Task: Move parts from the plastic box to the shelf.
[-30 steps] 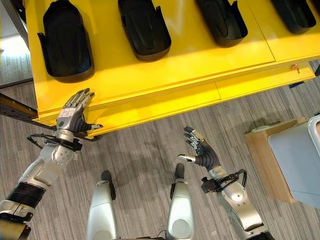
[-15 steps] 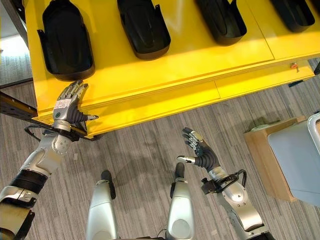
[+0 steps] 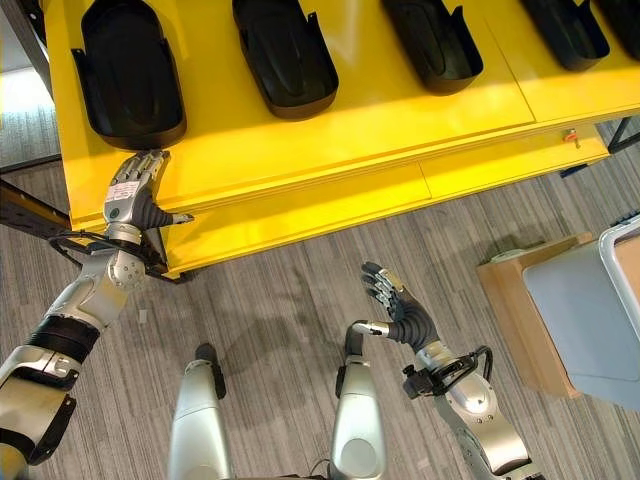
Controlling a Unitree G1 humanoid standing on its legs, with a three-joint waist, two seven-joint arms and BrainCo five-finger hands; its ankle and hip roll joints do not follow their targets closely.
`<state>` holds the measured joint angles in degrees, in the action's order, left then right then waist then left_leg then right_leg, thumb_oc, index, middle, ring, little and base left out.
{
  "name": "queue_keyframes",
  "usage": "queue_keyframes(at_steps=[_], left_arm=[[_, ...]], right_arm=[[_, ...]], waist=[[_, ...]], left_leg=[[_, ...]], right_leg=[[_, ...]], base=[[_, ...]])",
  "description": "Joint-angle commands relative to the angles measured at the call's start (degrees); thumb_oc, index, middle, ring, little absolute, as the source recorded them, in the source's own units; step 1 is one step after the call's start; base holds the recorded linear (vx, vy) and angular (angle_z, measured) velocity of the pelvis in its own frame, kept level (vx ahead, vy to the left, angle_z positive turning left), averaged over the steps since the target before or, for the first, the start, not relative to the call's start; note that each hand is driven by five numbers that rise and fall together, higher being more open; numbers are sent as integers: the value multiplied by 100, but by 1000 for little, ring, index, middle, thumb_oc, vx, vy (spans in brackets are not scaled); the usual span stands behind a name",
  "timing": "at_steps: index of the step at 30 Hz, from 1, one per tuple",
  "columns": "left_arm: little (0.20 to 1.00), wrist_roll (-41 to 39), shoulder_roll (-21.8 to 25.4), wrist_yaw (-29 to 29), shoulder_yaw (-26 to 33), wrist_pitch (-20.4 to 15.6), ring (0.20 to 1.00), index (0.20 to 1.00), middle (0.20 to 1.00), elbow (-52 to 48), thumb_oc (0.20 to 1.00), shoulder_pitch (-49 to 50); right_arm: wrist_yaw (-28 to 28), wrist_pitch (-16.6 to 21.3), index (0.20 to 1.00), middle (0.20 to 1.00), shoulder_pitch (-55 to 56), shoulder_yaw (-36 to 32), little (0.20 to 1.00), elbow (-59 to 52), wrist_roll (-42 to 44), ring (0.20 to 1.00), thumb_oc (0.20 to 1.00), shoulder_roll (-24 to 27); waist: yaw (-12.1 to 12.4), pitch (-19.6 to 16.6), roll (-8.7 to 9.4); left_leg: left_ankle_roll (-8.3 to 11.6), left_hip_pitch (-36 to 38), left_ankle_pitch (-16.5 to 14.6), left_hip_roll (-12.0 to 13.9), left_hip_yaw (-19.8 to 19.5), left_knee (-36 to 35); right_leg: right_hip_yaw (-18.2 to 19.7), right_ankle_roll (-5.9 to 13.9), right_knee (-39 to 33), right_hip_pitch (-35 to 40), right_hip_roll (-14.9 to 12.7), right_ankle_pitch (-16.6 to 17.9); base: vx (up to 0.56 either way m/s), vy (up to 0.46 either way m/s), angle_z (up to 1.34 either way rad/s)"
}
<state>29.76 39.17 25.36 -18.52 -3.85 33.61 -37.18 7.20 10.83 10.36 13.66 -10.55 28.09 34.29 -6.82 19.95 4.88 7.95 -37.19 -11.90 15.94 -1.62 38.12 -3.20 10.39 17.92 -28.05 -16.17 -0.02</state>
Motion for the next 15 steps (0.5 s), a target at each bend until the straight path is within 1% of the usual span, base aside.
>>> queue_keyframes(at_steps=[1,2,8,15], left_arm=[[1000,-351,230,-138,34,334,1000,1000,1000,691,1000,-69],[1000,-372,317,-137,-46,352,1000,1000,1000,847,1000,-259],[1000,-415,481,-104,-204,368,1000,1000,1000,1011,1000,-606],[1000,-466,543,-96,-312,363,1000,1000,1000,1114,1000,-841]], right_arm=[[57,288,1000,1000,19,-336,1000,-368,222,1000,1000,231],[79,280,1000,1000,29,-322,1000,-407,248,1000,1000,263],[125,283,1000,1000,49,-282,1000,-404,302,1000,1000,312],[154,261,1000,1000,56,-229,1000,-372,317,1000,1000,329]], waist=[[-42,-72,-54],[-63,-79,-46],[-83,-89,-28],[-90,-107,-22]], left_leg=[[139,242,922,100,105,-863],[135,216,914,103,101,-831],[130,156,909,101,91,-794],[138,131,904,97,106,-782]], right_leg=[[383,83,1024,0,-309,-412],[395,95,1023,-24,-311,-399],[419,105,1020,-51,-318,-381],[419,119,1021,-72,-323,-371]], base=[[0,0,0],[0,0,0],[0,0,0],[0,0,0]])
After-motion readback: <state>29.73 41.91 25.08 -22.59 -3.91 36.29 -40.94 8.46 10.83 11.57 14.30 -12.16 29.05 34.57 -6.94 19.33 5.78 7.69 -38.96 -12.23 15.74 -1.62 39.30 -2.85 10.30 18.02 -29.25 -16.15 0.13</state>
